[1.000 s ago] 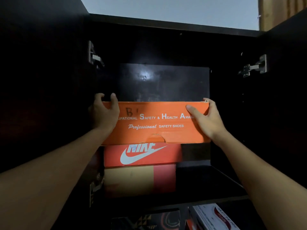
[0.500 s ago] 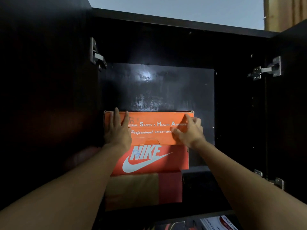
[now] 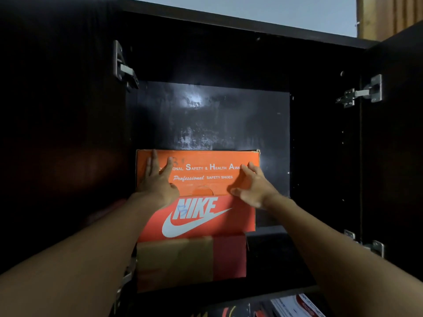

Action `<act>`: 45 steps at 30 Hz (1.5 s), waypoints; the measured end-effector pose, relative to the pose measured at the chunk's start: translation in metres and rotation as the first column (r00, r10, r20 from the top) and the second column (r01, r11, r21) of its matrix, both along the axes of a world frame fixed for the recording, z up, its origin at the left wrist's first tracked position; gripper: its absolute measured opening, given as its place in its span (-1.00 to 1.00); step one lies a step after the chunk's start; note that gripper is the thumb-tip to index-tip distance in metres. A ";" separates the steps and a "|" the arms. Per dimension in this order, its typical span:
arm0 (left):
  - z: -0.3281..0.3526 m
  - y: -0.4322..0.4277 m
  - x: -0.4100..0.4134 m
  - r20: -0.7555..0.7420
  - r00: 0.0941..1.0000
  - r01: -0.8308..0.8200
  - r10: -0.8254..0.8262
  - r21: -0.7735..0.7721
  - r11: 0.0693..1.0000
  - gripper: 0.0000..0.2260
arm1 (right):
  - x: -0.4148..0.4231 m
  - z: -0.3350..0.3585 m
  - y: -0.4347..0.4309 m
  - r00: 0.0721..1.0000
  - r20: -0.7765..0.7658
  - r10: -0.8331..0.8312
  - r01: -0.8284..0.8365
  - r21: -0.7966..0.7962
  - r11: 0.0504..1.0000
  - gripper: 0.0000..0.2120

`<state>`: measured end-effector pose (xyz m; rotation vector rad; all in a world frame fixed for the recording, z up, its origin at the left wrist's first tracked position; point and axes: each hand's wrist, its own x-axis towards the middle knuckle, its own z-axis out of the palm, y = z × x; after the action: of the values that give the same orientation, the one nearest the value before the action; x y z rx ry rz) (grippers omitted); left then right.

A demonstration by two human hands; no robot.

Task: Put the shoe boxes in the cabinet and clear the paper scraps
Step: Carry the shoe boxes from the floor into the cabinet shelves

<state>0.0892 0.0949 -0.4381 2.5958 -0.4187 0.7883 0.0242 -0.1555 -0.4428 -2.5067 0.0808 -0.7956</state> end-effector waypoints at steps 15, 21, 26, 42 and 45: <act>-0.095 -0.065 -0.101 -0.050 0.932 0.358 -0.359 -0.041 0.933 -0.51 | -0.153 -0.125 -0.047 0.988 0.092 -0.127 0.105 0.211 0.972 -0.79; -0.199 -0.131 -0.198 -0.150 0.773 0.621 -0.616 -0.019 0.784 -0.69 | -0.278 -0.255 -0.048 0.924 0.036 -0.381 0.353 0.309 0.883 -0.79; -0.264 -0.180 -0.279 -0.284 0.543 0.820 -0.790 -0.024 0.572 -0.67 | -0.385 -0.324 -0.056 0.798 -0.084 -0.597 0.589 0.321 0.741 -0.78; -0.325 -0.286 -0.593 -0.470 -0.233 0.932 -0.852 -0.358 -0.057 -0.68 | -0.730 -0.371 -0.011 0.083 -0.319 -0.944 0.995 0.074 0.062 -0.71; -0.346 -0.285 -0.654 -0.499 -0.338 0.886 -0.798 -0.454 -0.092 -0.80 | -0.777 -0.394 0.001 0.011 -0.338 -0.941 0.987 0.153 -0.044 -0.71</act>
<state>-0.5644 -0.1900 -0.7842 1.4032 -1.8841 -0.8526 -0.7532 -0.1542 -0.8369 -1.7083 2.1332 -0.9094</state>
